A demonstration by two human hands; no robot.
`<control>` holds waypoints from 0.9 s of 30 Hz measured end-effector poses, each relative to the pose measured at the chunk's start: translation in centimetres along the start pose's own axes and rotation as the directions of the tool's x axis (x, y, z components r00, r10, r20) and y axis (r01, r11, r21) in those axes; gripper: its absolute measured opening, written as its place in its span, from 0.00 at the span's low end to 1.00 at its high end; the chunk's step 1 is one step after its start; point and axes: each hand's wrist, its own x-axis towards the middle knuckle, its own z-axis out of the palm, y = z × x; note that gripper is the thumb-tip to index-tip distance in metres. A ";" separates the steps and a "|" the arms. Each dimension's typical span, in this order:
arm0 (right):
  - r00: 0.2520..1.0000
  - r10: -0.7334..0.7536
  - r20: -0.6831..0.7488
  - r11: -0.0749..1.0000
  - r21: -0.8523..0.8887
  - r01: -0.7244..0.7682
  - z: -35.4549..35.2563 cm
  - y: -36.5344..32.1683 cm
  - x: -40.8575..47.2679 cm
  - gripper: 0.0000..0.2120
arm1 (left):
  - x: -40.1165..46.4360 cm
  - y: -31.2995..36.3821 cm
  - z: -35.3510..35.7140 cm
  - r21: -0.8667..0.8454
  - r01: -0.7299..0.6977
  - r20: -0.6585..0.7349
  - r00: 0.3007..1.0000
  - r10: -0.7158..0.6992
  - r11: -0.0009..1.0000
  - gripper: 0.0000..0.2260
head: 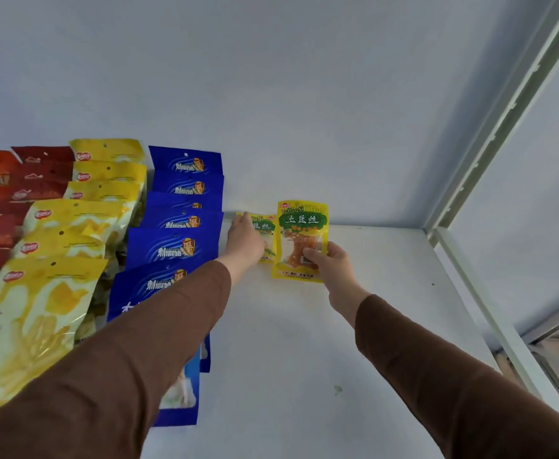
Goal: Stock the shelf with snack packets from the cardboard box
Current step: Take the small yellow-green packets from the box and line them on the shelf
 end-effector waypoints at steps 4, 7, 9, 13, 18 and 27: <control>0.998 0.022 0.063 0.998 -0.058 -0.018 2.7 0.5 -0.6 0.07 | -2.9 0.5 -4.4 0.063 -0.321 -0.058 0.944 0.324 0.945 0.21; 0.995 0.020 0.097 0.987 -0.160 -0.004 5.0 1.4 -0.7 0.08 | -4.0 -0.5 -8.0 0.204 -0.406 -0.137 0.889 0.437 0.891 0.18; 0.996 0.009 0.087 0.976 -0.217 0.010 6.1 1.9 -0.7 0.07 | -4.3 -1.4 -9.6 0.281 -0.396 -0.157 0.880 0.449 0.874 0.16; 0.997 -0.022 0.080 0.942 -0.332 0.047 7.1 2.3 0.0 0.06 | -5.5 -3.2 -10.4 0.364 -0.371 -0.139 0.885 0.444 0.854 0.14; 0.998 -0.026 0.050 0.860 -0.508 0.048 7.2 2.2 0.4 0.13 | -6.3 -4.5 -9.6 0.377 -0.367 -0.107 0.895 0.433 0.850 0.12; 0.995 -0.087 0.055 0.688 -0.719 0.100 7.6 1.9 0.2 0.25 | -6.8 -4.9 -9.3 0.399 -0.390 -0.068 0.890 0.451 0.830 0.12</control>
